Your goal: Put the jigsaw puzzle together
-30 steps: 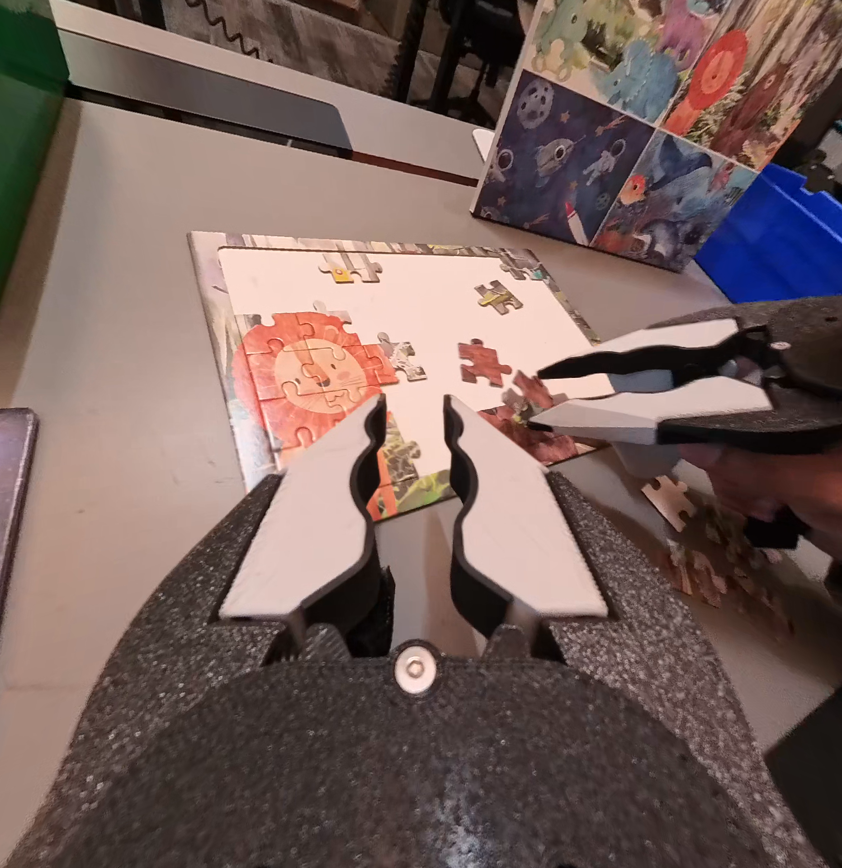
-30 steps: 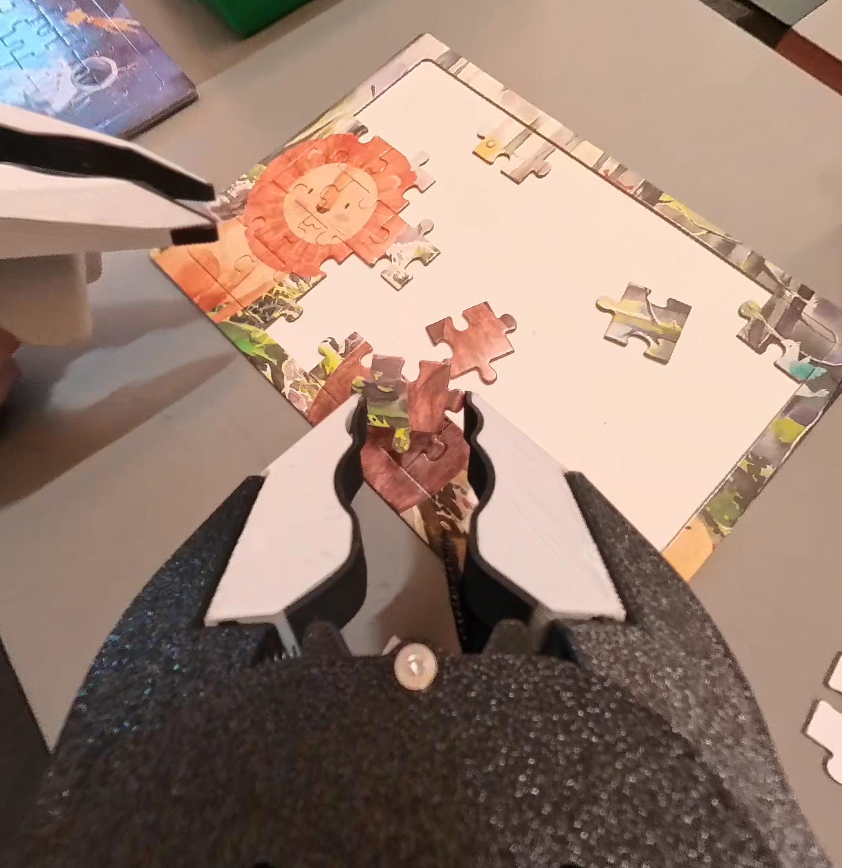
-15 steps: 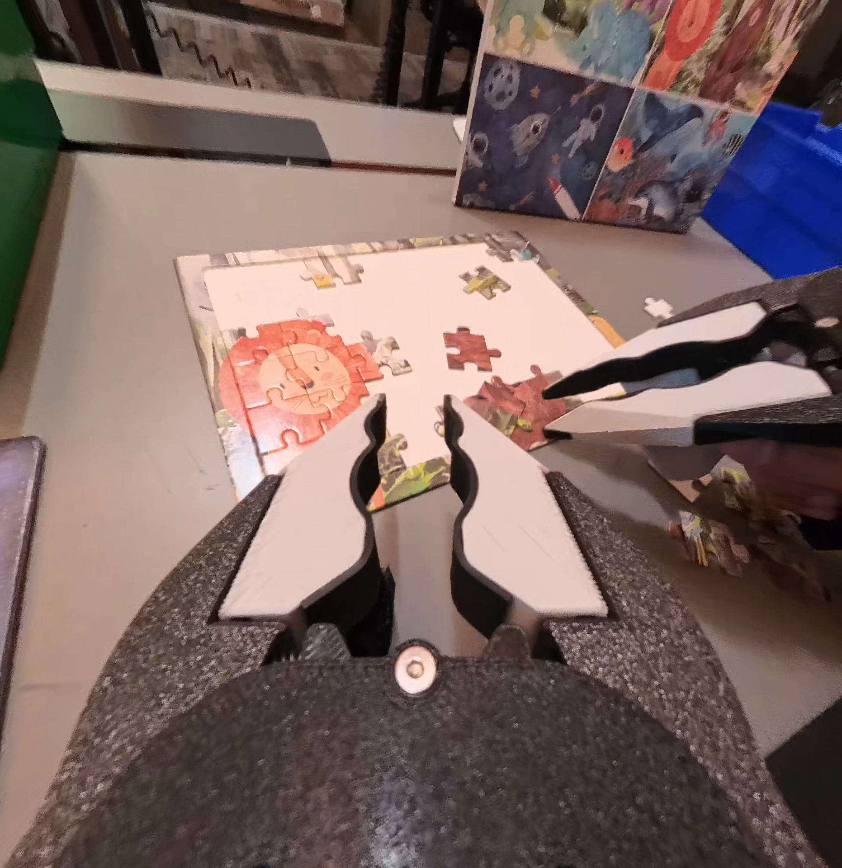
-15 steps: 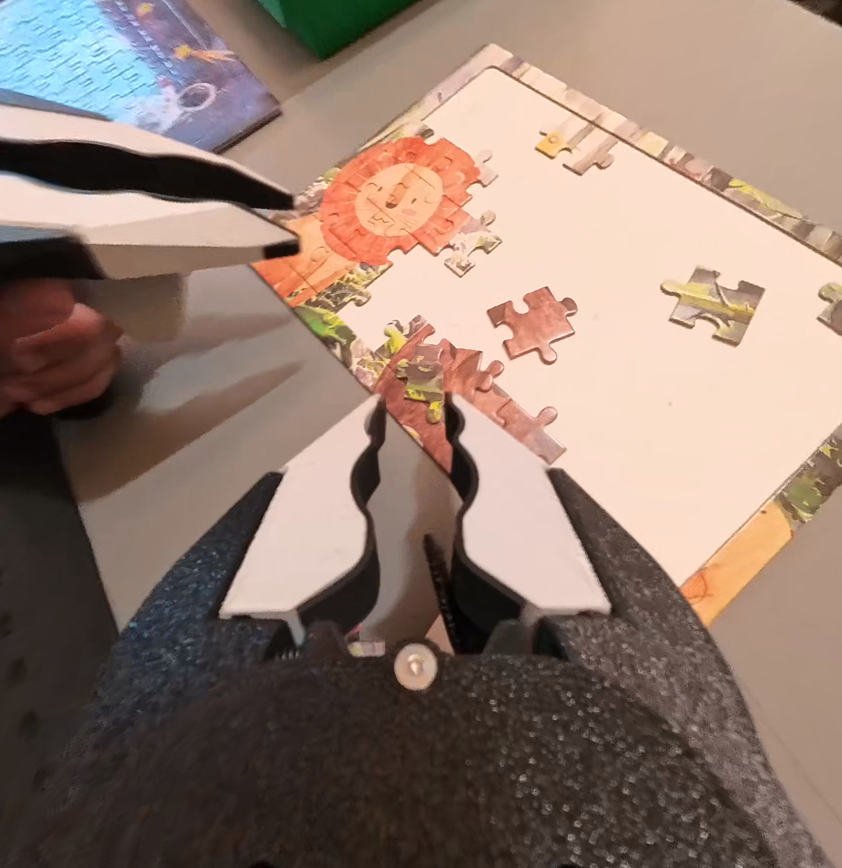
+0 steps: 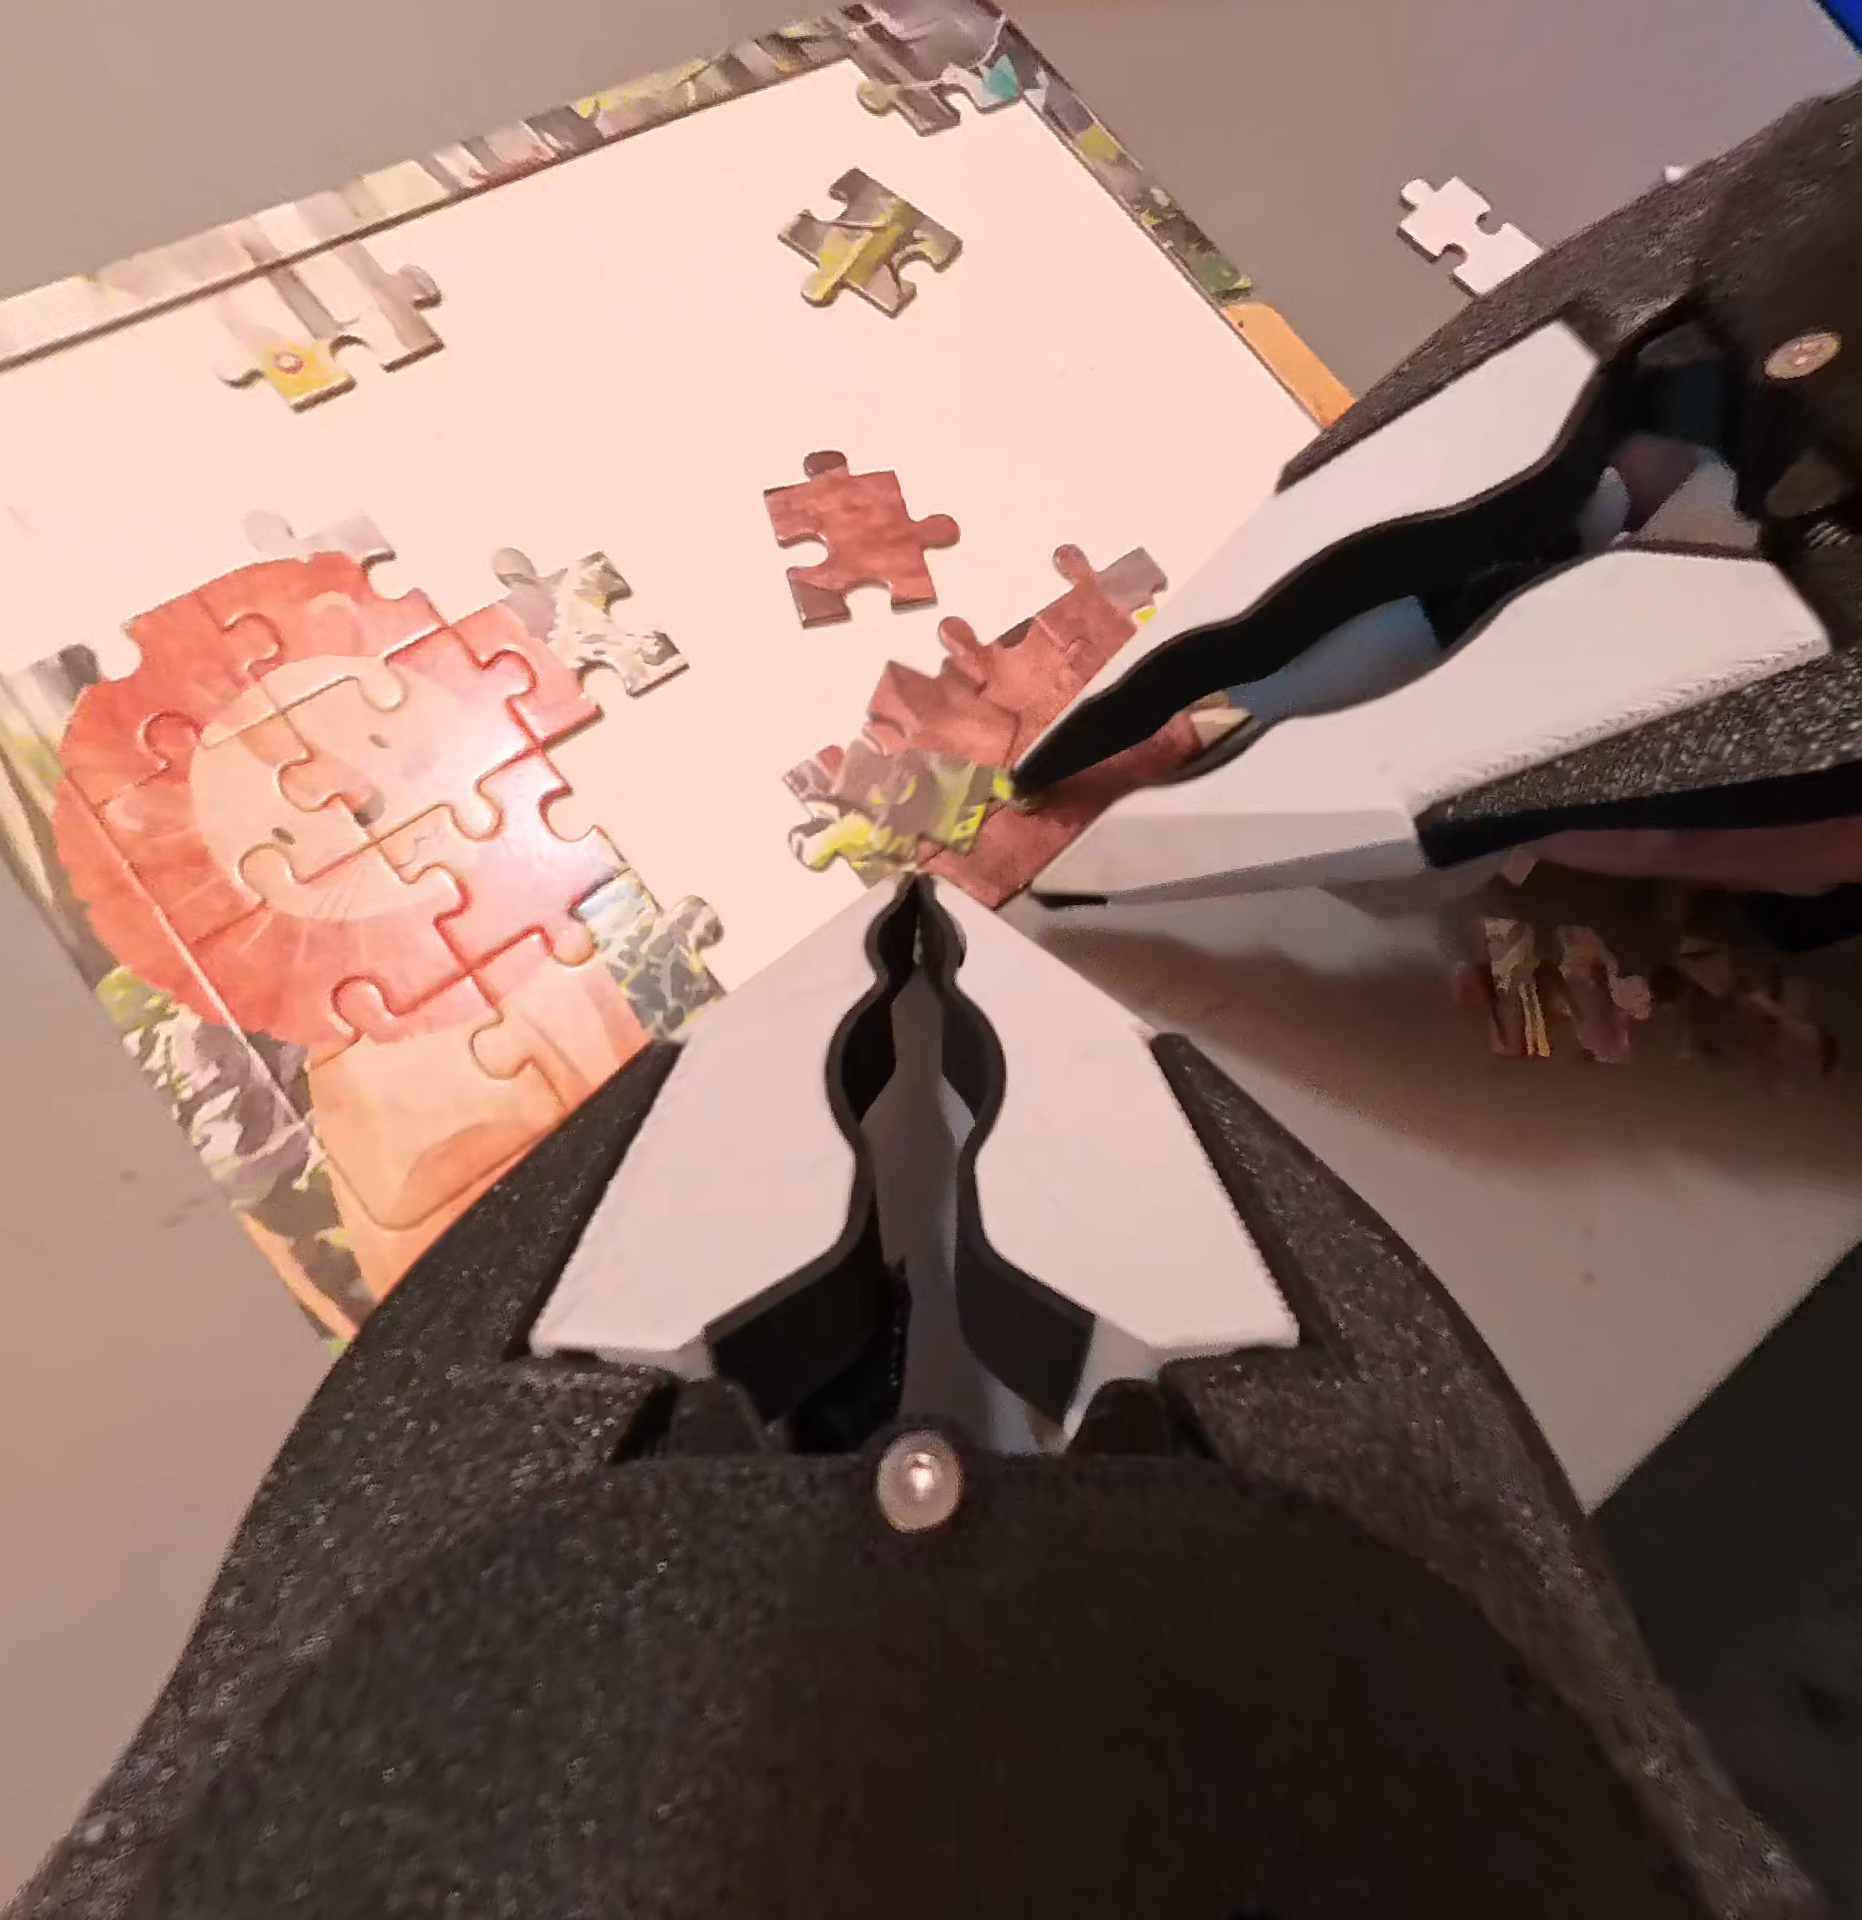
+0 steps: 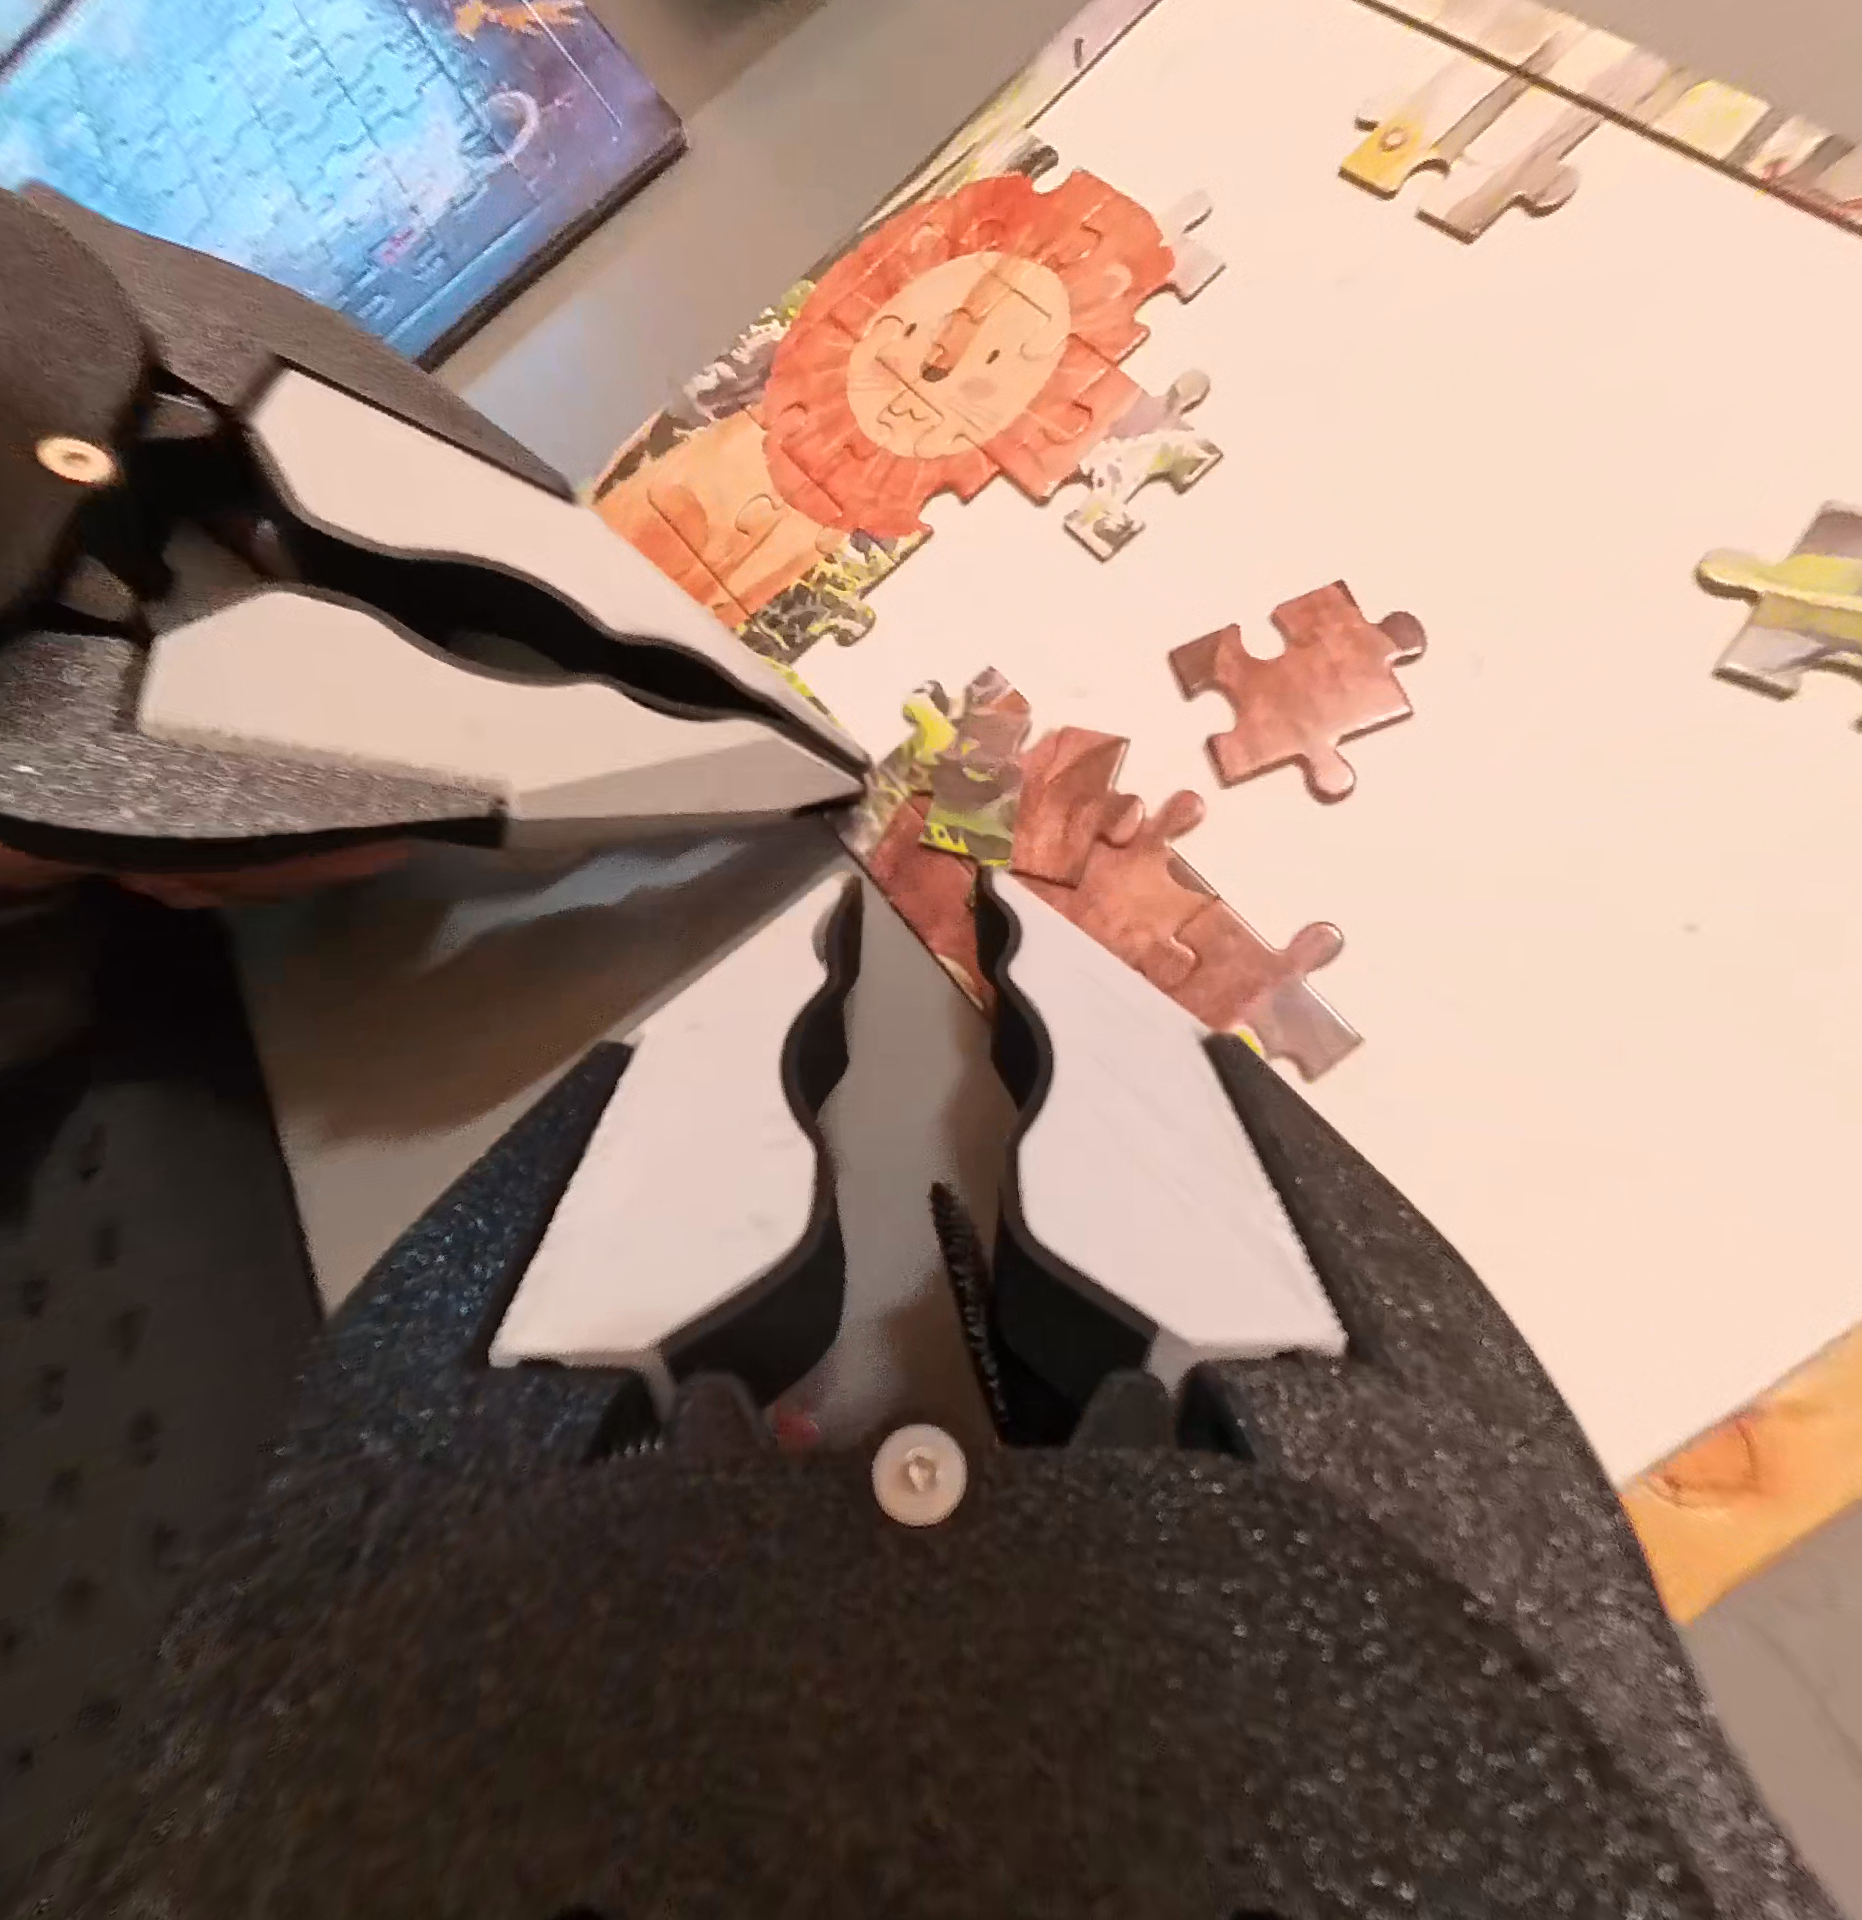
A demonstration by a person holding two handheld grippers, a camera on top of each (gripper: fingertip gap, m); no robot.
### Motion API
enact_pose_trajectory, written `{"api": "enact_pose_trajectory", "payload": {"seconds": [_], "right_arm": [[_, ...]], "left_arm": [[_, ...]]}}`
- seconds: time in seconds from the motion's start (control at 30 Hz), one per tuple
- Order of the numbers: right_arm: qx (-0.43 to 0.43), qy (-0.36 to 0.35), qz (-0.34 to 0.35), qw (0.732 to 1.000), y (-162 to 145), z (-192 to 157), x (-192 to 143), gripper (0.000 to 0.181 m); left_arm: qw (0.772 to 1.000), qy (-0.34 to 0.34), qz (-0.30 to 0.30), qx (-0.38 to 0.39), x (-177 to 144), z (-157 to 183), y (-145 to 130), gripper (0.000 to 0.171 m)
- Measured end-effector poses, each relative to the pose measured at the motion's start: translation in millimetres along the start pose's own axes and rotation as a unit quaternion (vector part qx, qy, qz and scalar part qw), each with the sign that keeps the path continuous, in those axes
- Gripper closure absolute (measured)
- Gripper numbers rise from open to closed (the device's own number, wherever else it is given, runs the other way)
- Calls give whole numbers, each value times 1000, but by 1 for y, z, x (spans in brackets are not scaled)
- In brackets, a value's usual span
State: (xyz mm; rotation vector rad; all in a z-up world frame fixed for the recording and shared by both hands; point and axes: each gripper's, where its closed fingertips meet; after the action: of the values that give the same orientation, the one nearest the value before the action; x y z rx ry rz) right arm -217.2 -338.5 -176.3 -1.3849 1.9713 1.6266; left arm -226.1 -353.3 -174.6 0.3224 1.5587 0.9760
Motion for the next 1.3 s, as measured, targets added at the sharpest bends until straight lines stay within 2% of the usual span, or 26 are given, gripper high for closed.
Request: {"api": "enact_pose_trajectory", "payload": {"seconds": [0.07, 0.17, 0.27, 0.4, 0.5, 0.6, 0.87, 0.93, 1.0, 1.13, 1.17, 1.3], "right_arm": [[6, 33, -5, 999, 3, -9, 2, 154], [2, 43, 0, 999, 9, -7, -1, 154], [-33, 37, -27, 998, 7, 4, -3, 158], [-64, 58, -56, 995, 3, 5, 2, 160], [-62, 68, -51, 994, 6, 2, 6, 158], [-48, 95, -45, 993, 5, -7, 8, 155], [-45, 109, -35, 992, 6, -14, 11, 154], [-57, 102, -23, 993, 10, -14, 9, 154], [-65, 98, -14, 993, 12, -13, 7, 154], [-58, 104, -14, 993, 10, -13, 12, 148], [-57, 103, -9, 993, 12, -13, 12, 142], [-52, 113, -9, 992, 12, -16, 13, 139]], "left_arm": [[1000, -4, 0, -2, 3, -4, 4, 171], [1000, -17, -10, -7, 5, -12, 6, 171], [1000, -25, -17, 7, 6, -18, 7, 171], [998, -56, 10, 25, -5, -10, 20, 171], [996, -87, -24, 27, 3, 1, 5, 171], [996, -82, -28, 18, 6, -3, 2, 171], [999, -44, -23, 22, 12, -19, 8, 171], [1000, -16, -2, 24, 7, -28, 17, 171], [999, -21, 12, 23, 2, -27, 21, 171], [999, -37, -13, 31, 6, -21, 9, 171], [998, -43, -18, 34, 8, -19, 6, 171], [998, -31, -21, 44, 11, -22, 7, 171]]}}
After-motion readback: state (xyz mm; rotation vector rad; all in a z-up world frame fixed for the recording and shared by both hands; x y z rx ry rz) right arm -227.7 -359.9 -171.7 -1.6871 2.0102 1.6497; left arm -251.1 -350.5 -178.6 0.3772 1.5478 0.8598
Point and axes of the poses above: each gripper's, where its closed fingertips meet, x out along the fingers, y out of its top, z = x × y across the jaws, and after that the axes turned 7 degrees about x, right-handed
